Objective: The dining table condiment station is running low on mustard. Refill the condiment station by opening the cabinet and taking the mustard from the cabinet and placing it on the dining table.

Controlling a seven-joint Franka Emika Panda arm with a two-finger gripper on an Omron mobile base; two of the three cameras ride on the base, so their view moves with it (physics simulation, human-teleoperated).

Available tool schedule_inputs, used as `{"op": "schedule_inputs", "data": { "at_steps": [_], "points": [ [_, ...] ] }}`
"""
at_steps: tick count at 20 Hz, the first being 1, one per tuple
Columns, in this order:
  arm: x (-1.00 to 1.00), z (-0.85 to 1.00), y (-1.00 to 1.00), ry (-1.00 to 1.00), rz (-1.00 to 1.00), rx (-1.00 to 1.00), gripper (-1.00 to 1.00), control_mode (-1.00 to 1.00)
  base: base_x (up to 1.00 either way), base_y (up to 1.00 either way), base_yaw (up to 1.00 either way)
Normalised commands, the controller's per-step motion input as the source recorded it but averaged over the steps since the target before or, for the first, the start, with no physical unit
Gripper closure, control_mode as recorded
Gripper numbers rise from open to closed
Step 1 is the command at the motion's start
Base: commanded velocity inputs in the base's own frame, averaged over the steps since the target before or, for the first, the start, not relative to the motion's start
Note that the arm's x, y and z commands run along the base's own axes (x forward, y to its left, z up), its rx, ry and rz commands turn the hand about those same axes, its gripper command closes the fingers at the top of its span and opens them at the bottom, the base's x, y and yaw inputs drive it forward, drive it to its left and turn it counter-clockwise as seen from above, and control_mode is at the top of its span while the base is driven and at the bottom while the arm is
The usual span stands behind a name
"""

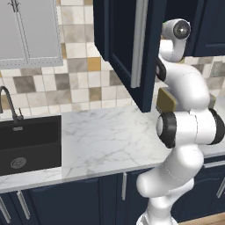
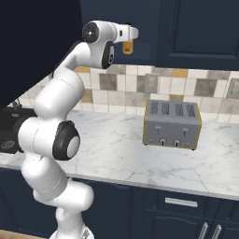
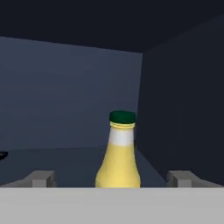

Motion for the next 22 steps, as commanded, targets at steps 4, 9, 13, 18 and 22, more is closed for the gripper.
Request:
{"op": "schedule_inputs", "data": {
  "at_steps": [4, 9, 13, 18, 22],
  "points": [
    [0.47, 0.07, 0.00, 0.03, -0.08, 0.00, -1.00, -1.00, 0.00, 0.00, 0.00],
    [0.32, 0.07, -0.03, 0.02, -0.04, 0.00, -1.00, -1.00, 0.00, 0.00, 0.00],
    [0.25, 0.02, -0.06, 0.03, -0.03, 0.00, -1.00, -1.00, 0.00, 0.00, 0.00],
    [0.11, 0.00, -0.35, 0.00, 0.00, 0.00, -1.00, -1.00, 0.00, 0.00, 0.00],
    [0.07, 0.00, -0.34, 0.00, 0.00, 0.00, -1.00, -1.00, 0.00, 0.00, 0.00]
  ]
}}
